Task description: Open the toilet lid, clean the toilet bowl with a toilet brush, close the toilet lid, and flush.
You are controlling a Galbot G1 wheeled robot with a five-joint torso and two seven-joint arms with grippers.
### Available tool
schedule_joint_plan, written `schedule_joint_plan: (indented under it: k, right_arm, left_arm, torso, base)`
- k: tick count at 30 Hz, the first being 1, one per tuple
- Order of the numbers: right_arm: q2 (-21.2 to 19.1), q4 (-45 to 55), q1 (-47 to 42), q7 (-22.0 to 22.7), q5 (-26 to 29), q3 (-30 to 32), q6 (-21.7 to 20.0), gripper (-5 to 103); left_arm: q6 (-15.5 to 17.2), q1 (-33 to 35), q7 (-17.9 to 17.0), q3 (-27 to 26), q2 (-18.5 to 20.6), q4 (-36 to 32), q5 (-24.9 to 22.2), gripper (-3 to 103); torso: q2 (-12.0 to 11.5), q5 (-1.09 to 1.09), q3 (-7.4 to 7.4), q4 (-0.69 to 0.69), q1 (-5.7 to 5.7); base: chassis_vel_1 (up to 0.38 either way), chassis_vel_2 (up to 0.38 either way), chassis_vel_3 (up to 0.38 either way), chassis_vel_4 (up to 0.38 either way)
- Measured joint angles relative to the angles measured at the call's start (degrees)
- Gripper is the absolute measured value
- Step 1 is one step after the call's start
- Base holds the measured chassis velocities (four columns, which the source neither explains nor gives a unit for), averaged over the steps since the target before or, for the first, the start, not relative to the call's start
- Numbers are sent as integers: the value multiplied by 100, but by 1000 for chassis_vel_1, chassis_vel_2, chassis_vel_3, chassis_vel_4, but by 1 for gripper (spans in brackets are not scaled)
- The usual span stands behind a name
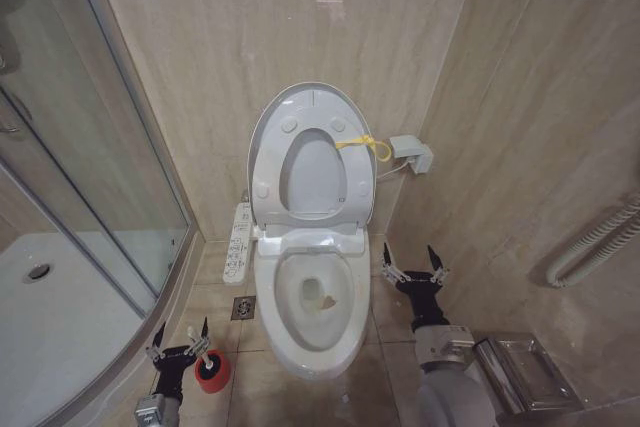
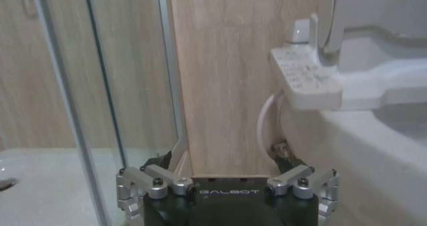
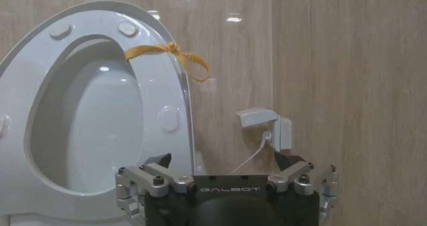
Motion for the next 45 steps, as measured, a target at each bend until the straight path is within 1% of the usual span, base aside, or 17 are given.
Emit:
schedule_joint_plan:
  k: [4,8,14,21,22,23,29,30,38,39,41,44,45]
  right_arm:
    - [0,0,0,0,0,0,0,100]
    - [0,0,0,0,0,0,0,100]
    - [0,0,0,0,0,0,0,100]
    - [0,0,0,0,0,0,0,100]
    - [0,0,0,0,0,0,0,100]
    - [0,0,0,0,0,0,0,100]
    - [0,0,0,0,0,0,0,100]
    - [0,0,0,0,0,0,0,100]
    - [0,0,0,0,0,0,0,100]
    - [0,0,0,0,0,0,0,100]
    - [0,0,0,0,0,0,0,100]
    - [0,0,0,0,0,0,0,100]
    - [0,0,0,0,0,0,0,100]
  left_arm:
    - [-128,-117,139,41,4,307,-50,100]
    - [-262,-303,308,99,41,787,-115,100]
    - [-257,-491,435,197,71,1067,-264,100]
    - [-280,-698,581,264,132,1390,-316,100]
    - [-297,-734,610,275,138,1449,-335,100]
    - [-321,-776,639,286,144,1523,-347,96]
    - [-413,-887,741,298,149,1753,-366,96]
    - [-430,-903,761,300,148,1800,-366,93]
    - [-650,-1021,967,234,146,2121,-262,93]
    - [-700,-1033,1014,213,147,2158,-244,69]
    - [-786,-1045,1086,184,147,2206,-217,69]
    - [-825,-1046,1101,171,142,2220,-202,69]
    - [-838,-1045,1102,169,137,2222,-198,42]
  torso:
    - [0,0,0,-1,0]
    - [0,0,0,0,0]
    - [0,0,0,0,0]
    - [0,0,0,-1,0]
    - [0,0,0,0,0]
    - [0,0,0,-1,0]
    - [0,0,0,-1,0]
    - [0,0,0,0,0]
    - [0,0,0,0,0]
    - [0,0,0,0,0]
    - [0,0,0,0,0]
    - [0,0,0,0,0]
    - [0,0,0,0,0]
  base:
    - [0,0,0,0]
    - [0,0,0,0]
    - [0,0,0,0]
    - [0,0,0,0]
    - [0,0,0,0]
    - [0,0,0,0]
    - [0,0,0,0]
    - [0,0,0,0]
    - [0,0,0,0]
    - [0,0,0,0]
    - [0,0,0,0]
    - [0,0,0,0]
    - [0,0,0,0]
